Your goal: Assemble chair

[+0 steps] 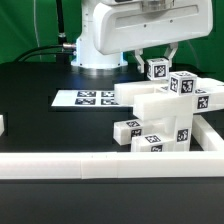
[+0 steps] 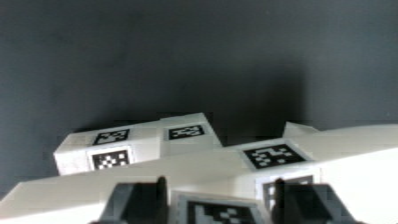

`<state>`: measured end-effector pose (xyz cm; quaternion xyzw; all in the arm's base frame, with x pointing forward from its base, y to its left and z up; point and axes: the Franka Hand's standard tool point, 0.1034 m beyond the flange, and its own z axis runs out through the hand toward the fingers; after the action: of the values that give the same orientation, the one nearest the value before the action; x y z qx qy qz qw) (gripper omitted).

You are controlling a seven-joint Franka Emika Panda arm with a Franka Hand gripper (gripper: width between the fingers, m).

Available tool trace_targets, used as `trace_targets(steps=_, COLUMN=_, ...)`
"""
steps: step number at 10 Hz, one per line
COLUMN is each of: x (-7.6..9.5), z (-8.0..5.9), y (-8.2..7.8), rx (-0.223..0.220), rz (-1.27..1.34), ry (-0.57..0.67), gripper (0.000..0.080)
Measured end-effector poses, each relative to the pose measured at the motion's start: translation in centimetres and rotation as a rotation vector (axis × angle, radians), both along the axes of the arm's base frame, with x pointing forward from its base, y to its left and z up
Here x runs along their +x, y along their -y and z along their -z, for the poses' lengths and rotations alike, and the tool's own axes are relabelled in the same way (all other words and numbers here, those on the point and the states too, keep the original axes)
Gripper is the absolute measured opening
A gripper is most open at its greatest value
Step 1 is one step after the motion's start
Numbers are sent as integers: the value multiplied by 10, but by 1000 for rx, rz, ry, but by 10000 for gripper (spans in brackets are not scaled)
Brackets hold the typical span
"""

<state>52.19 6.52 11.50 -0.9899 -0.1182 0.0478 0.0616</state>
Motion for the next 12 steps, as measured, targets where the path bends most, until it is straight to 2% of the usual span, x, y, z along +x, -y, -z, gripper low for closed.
trace_targets(steps=1, x=0, z=0, y=0, rx=0, rz=0, ry=0, gripper=362)
trace_targets(steps=2, x=0, z=0, y=0, rx=0, rz=0, ry=0, gripper=501)
trace_targets(steps=3, x=0, z=0, y=0, rx=1, rz=1, ry=0, gripper=603)
trace_targets(steps=7, x=13, z=-4, y=2, rx=12, rz=33, ry=15, gripper=648)
trace_targets(steps=9, x=13, z=2, y=2, rx=9, rz=35, ry=9, gripper=649)
trace_targets(steps=10, x=13, z=3, y=0, rx=8, rz=42, ry=6, gripper=622)
trace_targets(steps=12, x=13, z=3, y=-3, rx=6, rz=50, ry=3, gripper=328)
